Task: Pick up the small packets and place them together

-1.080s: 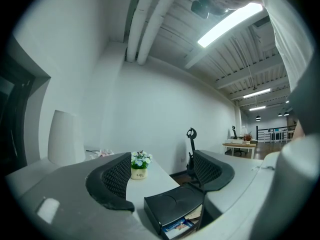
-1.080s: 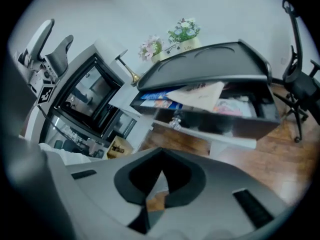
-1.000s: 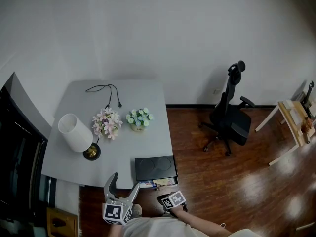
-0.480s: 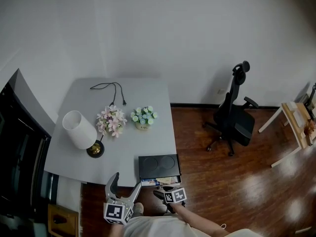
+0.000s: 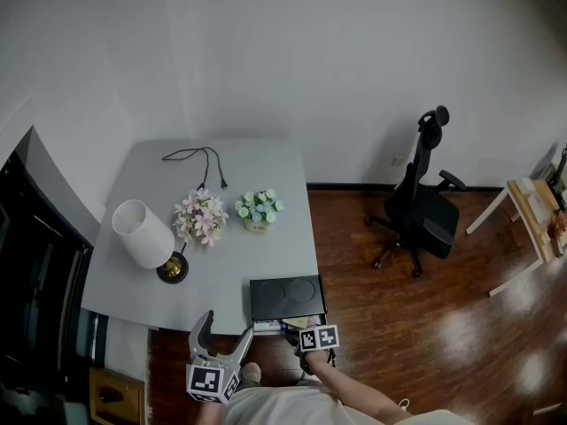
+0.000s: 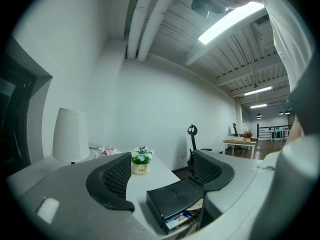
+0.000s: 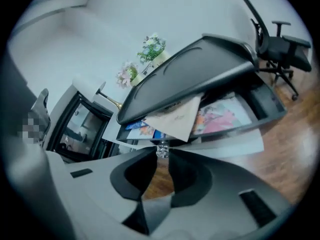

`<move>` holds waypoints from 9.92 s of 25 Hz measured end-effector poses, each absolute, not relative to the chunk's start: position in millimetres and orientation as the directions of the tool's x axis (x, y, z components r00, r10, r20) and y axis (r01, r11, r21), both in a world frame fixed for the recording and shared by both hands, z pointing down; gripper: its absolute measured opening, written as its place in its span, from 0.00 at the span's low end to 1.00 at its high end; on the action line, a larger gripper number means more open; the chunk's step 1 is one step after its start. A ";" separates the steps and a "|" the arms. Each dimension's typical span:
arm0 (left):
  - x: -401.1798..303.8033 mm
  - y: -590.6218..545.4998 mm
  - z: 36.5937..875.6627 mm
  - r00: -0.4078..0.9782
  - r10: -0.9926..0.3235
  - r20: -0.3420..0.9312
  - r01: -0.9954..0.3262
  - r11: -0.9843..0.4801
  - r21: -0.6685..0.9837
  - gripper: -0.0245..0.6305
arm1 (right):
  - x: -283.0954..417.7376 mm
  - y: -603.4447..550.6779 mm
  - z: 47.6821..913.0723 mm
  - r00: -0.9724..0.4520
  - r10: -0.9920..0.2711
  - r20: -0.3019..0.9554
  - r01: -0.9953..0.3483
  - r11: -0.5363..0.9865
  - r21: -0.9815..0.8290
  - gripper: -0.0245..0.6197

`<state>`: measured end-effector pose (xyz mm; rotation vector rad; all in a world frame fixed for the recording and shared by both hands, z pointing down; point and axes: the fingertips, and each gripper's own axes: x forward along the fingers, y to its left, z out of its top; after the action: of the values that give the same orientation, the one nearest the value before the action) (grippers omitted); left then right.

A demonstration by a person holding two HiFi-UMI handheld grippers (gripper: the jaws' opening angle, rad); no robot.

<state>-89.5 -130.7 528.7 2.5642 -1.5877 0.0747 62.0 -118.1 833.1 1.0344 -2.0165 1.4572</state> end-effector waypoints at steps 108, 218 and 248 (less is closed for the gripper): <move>-96.4 -136.3 534.4 0.387 -0.919 0.082 -0.921 -0.380 0.089 0.63 | 72.0 -120.3 790.7 -0.143 -0.530 0.836 -0.130 0.847 0.515 0.09; -114.7 -131.2 529.7 0.359 -0.930 0.073 -0.932 -0.355 0.071 0.63 | 14.0 -110.8 788.7 -0.364 -0.357 0.860 0.015 0.921 0.389 0.06; -82.2 -139.9 528.9 0.431 -0.900 0.071 -0.902 -0.426 0.076 0.63 | 116.8 -155.9 742.5 -0.317 -0.482 0.817 -0.207 0.876 0.437 0.13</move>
<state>-82.2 -139.9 528.9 2.5694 -1.6229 0.0288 116.8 -155.9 742.5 0.5099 -1.9020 -0.3008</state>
